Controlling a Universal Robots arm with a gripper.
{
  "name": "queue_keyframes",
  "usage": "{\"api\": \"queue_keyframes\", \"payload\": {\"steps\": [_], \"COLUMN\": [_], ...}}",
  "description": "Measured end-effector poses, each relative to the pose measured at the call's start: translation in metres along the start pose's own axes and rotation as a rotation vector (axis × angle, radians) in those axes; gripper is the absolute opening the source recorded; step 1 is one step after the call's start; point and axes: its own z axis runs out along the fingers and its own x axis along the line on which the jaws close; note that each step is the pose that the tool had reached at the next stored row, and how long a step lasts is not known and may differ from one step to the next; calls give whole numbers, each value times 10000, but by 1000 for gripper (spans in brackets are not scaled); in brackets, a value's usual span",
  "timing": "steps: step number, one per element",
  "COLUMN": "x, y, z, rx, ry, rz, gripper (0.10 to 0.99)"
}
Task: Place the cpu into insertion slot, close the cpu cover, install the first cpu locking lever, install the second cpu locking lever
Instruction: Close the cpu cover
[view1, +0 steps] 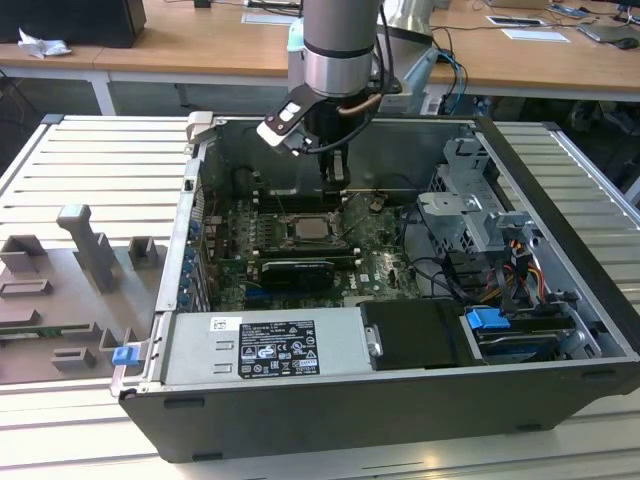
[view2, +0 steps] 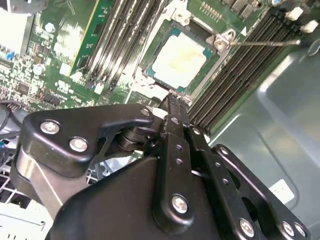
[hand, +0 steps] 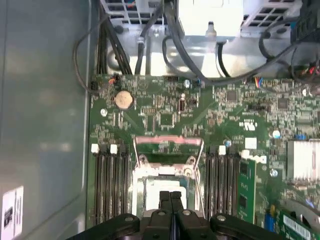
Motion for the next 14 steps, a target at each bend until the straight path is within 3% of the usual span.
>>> {"api": "queue_keyframes", "payload": {"steps": [3, 11, 14], "x": [-3, -5, -7], "y": [165, 329, 434], "z": [-11, -30, -25], "rx": [31, 38, 49], "ry": [-2, -1, -1], "rz": [0, 2, 3], "gripper": [106, 106, 106]}}
